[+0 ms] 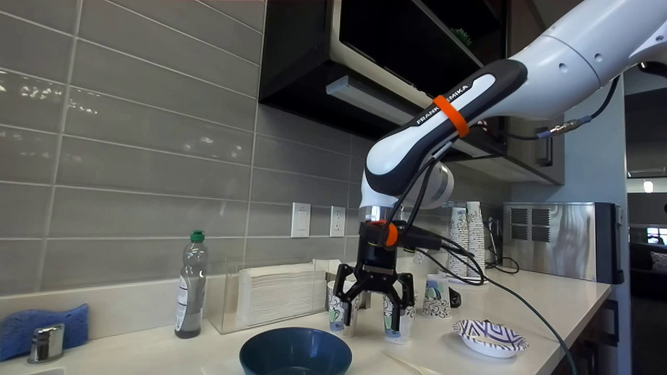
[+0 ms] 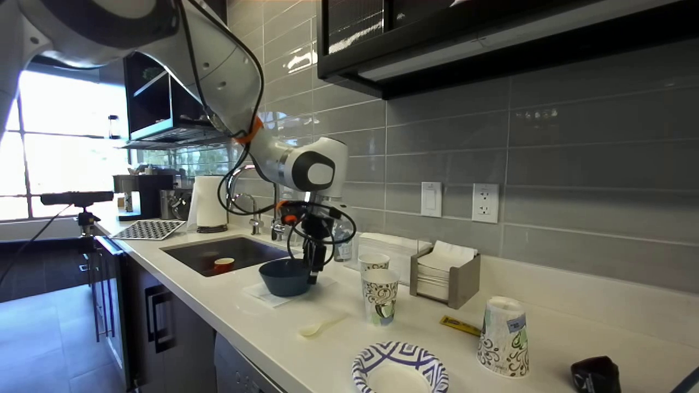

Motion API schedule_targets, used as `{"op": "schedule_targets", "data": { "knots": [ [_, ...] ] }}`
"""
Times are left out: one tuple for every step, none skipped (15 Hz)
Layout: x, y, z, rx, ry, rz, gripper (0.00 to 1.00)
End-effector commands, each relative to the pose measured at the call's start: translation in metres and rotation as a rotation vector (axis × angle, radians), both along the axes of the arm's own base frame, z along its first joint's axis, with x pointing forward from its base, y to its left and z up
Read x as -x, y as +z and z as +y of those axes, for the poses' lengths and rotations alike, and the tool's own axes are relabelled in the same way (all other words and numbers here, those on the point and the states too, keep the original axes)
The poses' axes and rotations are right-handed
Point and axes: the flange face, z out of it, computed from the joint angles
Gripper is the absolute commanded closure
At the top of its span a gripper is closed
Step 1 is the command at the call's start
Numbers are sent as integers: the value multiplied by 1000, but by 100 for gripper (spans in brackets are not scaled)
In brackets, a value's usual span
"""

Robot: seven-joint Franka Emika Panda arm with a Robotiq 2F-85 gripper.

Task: Remove the paper cups from the blue bowl, put them on the counter, unstack the paper cups and then move the blue bowl to the right

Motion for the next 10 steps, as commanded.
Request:
{"op": "schedule_targets", "data": {
  "knots": [
    [-9, -5, 9, -16, 132, -46, 0],
    [-9, -5, 11, -25, 159, -56, 0],
    [-10, -4, 14, -32, 184, -66, 0],
    [-9, -6, 16, -40, 206, -70, 0],
    [-9, -7, 19, -41, 227, -73, 0],
    [-9, -8, 22, -48, 243, -74, 0],
    [-9, -9, 24, -54, 255, -77, 0],
    [-9, -10, 27, -58, 270, -79, 0],
    [-10, -11, 29, -63, 281, -80, 0],
    [-11, -13, 30, -70, 289, -85, 0]
  ]
}}
